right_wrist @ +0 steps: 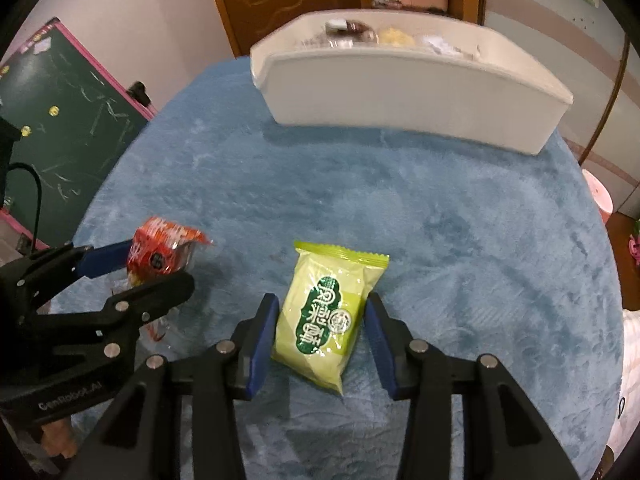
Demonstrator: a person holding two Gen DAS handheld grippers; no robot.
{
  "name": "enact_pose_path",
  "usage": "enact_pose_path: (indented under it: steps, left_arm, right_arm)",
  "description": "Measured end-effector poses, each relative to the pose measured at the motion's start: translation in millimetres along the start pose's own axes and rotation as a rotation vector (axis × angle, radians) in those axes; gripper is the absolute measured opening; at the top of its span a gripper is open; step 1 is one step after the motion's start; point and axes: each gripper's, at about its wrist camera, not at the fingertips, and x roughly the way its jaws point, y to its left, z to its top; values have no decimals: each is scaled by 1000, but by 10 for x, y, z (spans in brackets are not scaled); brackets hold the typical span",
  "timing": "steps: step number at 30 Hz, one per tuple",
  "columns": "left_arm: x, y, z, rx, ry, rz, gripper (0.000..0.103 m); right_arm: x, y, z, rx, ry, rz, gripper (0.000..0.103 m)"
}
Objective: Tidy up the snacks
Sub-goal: 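Grasp the red candy bag with left tool while right grasps green-yellow pack, then carry both packs over the white bin and release them inside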
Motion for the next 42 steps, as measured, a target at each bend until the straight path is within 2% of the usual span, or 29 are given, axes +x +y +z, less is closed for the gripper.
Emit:
enact_pose_path:
  steps: [9, 13, 16, 23, 28, 33, 37, 42]
  left_arm:
    - [-806, -159, 587, 29, -206, -34, 56]
    - [-1120, -245, 1004, 58, -282, -14, 56]
    - [-1276, -335, 1360, 87, -328, 6, 56]
    - [-1328, -542, 2102, 116, -388, 55, 57]
    - [-1196, -636, 2562, 117, -403, 96, 57]
    - [-843, -701, 2949, 114, -376, 108, 57]
    - [-401, -702, 3200, 87, -319, 104, 57]
    - [152, -638, 3325, 50, -233, 99, 57]
  right_arm:
    - [-718, -141, 346, 39, -182, 32, 44]
    - [-1160, -255, 640, 39, -300, 5, 44]
    - [-1405, -335, 888, 35, -357, 1, 44]
    - [-1850, -490, 1535, -11, -493, -120, 44]
    - [-1950, -699, 2022, 3, -546, -154, 44]
    - [-1782, -910, 2384, 23, -516, -140, 45]
    - [-1432, -1053, 2572, 40, -445, -138, 45]
    - [-853, -1288, 2724, 91, -321, -117, 45]
